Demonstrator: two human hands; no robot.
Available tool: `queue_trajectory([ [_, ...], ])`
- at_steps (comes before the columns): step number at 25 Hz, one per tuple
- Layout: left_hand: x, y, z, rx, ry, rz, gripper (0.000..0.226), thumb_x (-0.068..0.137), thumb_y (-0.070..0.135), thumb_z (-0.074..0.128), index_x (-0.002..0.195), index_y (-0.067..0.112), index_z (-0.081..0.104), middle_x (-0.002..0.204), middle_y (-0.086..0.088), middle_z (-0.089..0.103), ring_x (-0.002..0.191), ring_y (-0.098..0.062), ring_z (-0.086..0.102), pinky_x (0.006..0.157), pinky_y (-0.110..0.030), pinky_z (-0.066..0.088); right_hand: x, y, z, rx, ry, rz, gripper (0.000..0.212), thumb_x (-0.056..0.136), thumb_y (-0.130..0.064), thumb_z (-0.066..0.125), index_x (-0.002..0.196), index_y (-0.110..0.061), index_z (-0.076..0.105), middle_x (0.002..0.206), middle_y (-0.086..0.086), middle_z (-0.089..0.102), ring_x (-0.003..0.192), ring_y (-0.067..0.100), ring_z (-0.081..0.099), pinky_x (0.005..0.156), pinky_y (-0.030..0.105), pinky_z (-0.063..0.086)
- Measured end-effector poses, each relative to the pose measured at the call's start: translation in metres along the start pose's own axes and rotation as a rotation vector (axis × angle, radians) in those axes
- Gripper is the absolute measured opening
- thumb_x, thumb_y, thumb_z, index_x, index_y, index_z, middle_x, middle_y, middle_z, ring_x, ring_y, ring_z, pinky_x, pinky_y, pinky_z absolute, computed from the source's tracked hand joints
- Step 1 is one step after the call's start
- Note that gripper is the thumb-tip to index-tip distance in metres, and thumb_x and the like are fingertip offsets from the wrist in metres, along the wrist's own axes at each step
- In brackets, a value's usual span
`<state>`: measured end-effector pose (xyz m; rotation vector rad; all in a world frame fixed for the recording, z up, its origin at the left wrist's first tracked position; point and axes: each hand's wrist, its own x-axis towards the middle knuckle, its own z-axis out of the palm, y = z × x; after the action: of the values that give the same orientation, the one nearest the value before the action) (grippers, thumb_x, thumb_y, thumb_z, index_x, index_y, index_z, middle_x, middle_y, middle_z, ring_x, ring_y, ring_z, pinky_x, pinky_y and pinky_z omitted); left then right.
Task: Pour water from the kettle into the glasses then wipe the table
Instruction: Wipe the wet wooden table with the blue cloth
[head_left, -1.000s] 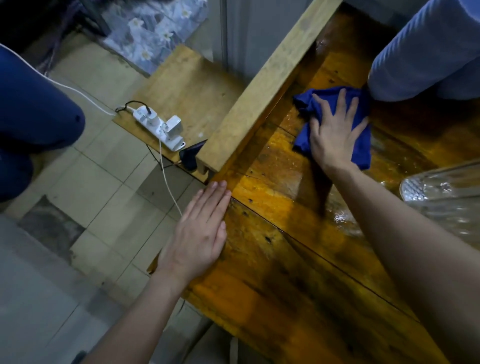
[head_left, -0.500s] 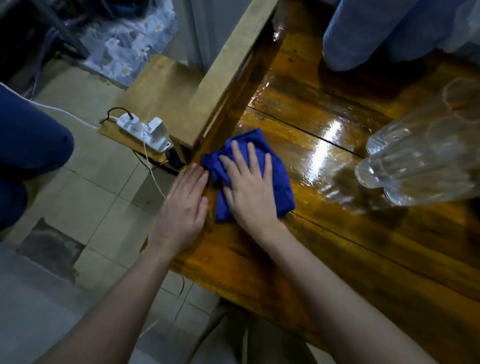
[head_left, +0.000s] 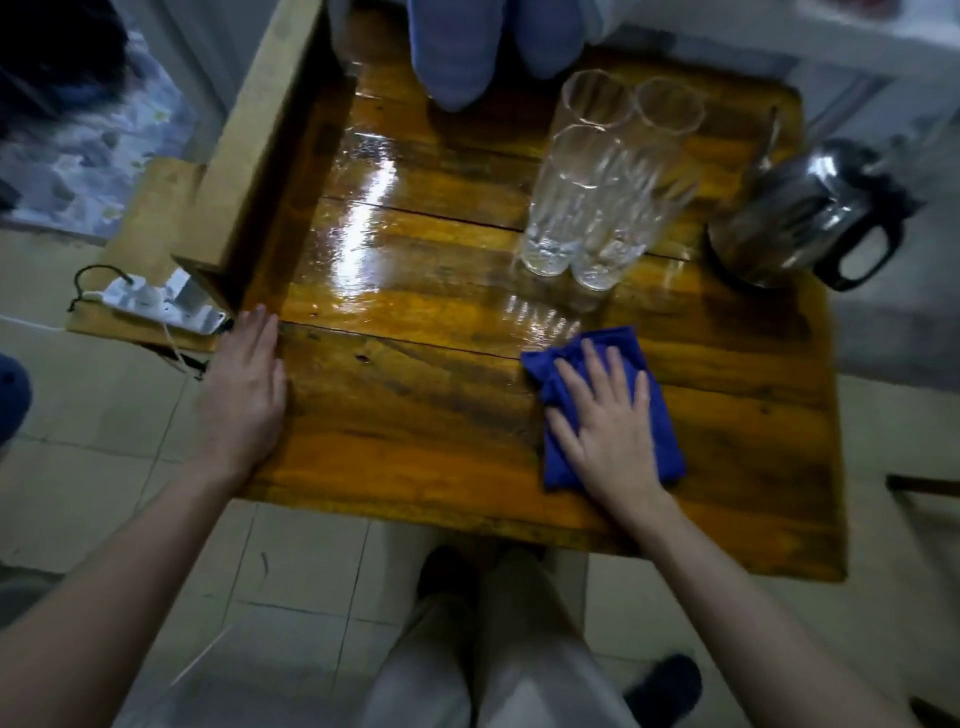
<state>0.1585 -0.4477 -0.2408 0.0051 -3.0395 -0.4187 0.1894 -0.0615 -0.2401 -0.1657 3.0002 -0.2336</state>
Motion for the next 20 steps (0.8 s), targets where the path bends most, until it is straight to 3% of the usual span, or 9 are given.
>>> queue_trajectory([
  [4, -0.001, 0.011, -0.003, 0.091, -0.012, -0.003, 0.05, 0.098, 0.019, 0.031, 0.14, -0.008, 0.04, 0.146, -0.028, 0.039, 0.134, -0.044, 0.037, 0.113, -0.052, 0.029, -0.007, 0.077, -0.013, 0.05, 0.054, 0.321, 0.064, 0.094, -0.058, 0.029, 0.152, -0.03, 0.028, 0.165, 0.003, 0.012, 0.152, 0.029, 0.006, 0.119, 0.059, 0.006],
  [8, -0.02, 0.062, 0.01, -0.017, -0.056, 0.067, 0.048, 0.101, 0.022, 0.042, 0.144, 0.0, 0.038, 0.154, -0.017, 0.033, 0.143, -0.032, 0.029, 0.12, -0.046, 0.018, 0.034, 0.095, -0.018, 0.075, 0.083, 0.477, 0.066, 0.096, -0.059, 0.026, 0.155, -0.03, 0.021, 0.166, 0.005, 0.008, 0.151, 0.034, 0.001, 0.118, 0.063, 0.001],
  [12, -0.027, 0.072, 0.02, -0.026, -0.057, 0.079, 0.057, 0.097, 0.036, 0.03, 0.147, 0.007, 0.037, 0.156, -0.011, 0.031, 0.146, -0.025, 0.024, 0.121, -0.044, 0.013, 0.066, 0.088, -0.014, 0.033, 0.103, 0.412, 0.066, 0.095, -0.058, 0.024, 0.155, -0.032, 0.019, 0.166, 0.006, 0.009, 0.15, 0.037, 0.003, 0.117, 0.064, 0.001],
  [20, -0.027, 0.073, 0.017, -0.031, -0.044, 0.074, 0.056, 0.097, 0.035, 0.032, 0.146, 0.007, 0.038, 0.156, -0.01, 0.031, 0.146, -0.023, 0.023, 0.121, -0.043, 0.013, 0.037, 0.002, -0.002, 0.038, 0.081, 0.254, 0.063, 0.097, -0.054, 0.027, 0.155, -0.029, 0.022, 0.165, 0.008, 0.009, 0.15, 0.038, 0.004, 0.117, 0.064, 0.005],
])
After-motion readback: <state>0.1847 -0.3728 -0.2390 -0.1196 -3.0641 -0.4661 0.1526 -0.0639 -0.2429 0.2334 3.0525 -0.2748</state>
